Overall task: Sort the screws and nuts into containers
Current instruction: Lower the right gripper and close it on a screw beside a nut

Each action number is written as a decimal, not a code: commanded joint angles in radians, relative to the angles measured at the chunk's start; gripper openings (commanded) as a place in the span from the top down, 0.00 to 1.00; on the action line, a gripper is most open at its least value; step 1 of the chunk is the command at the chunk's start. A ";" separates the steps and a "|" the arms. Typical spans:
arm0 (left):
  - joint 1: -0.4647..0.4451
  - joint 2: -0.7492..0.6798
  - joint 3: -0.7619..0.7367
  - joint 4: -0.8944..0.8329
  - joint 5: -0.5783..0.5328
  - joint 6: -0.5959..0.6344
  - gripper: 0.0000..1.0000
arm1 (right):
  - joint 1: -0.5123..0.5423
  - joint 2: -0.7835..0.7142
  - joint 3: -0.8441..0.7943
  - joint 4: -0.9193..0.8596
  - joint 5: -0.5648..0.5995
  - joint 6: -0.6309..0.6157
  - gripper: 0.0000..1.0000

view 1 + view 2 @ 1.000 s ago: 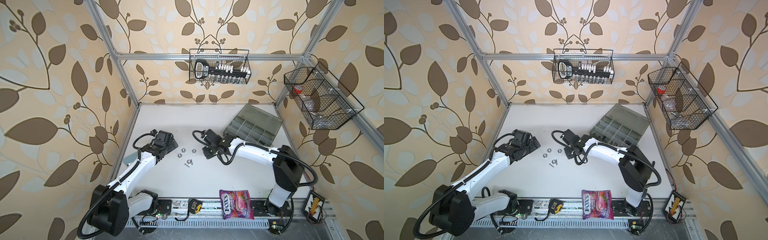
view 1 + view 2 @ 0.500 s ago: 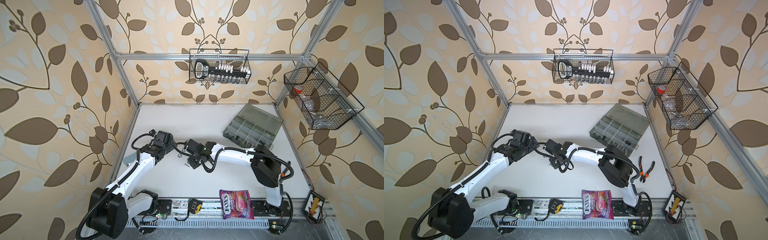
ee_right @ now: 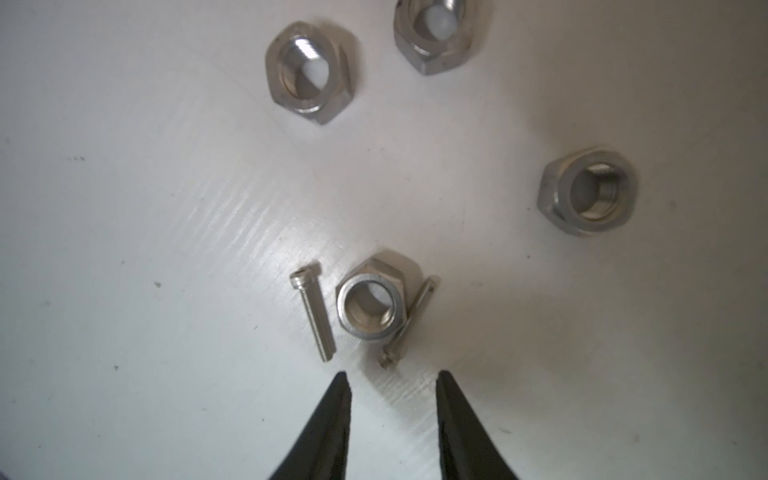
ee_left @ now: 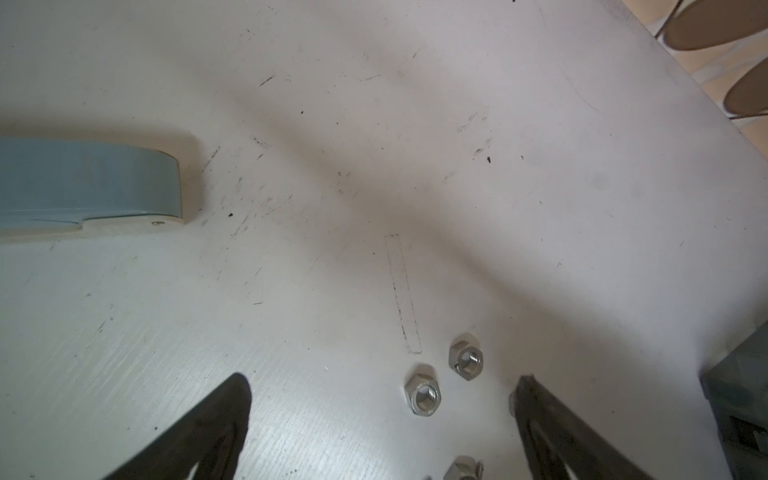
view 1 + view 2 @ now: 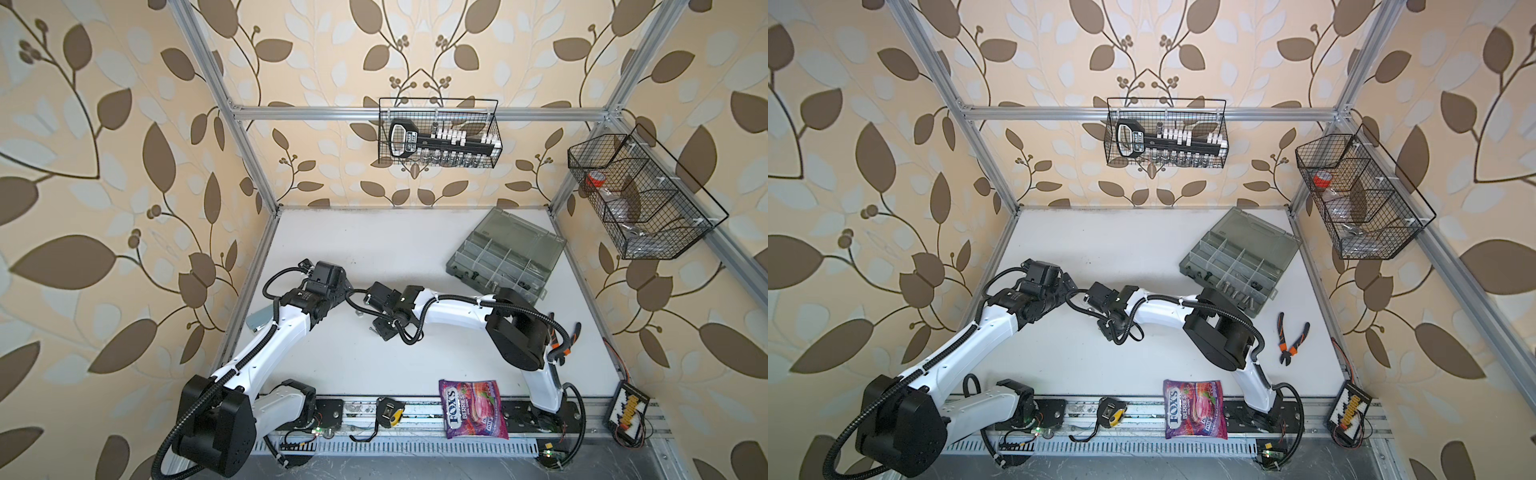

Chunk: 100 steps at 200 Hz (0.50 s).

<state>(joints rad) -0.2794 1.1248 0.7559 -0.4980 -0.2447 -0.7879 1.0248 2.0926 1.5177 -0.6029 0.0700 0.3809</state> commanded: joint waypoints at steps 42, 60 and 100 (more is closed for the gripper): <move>0.013 -0.017 0.017 0.000 -0.030 0.003 0.01 | 0.000 0.072 0.062 -0.049 0.032 0.009 0.64; 0.013 -0.017 0.017 0.002 -0.030 0.004 0.01 | 0.000 0.079 0.064 -0.055 0.046 0.010 0.65; 0.013 -0.017 0.017 0.004 -0.030 0.007 0.01 | -0.002 0.097 0.069 -0.065 0.076 0.019 0.69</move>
<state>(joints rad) -0.2729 1.1248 0.7559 -0.4984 -0.2459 -0.7872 1.0248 2.1433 1.5620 -0.6182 0.1085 0.3882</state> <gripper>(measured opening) 0.989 0.323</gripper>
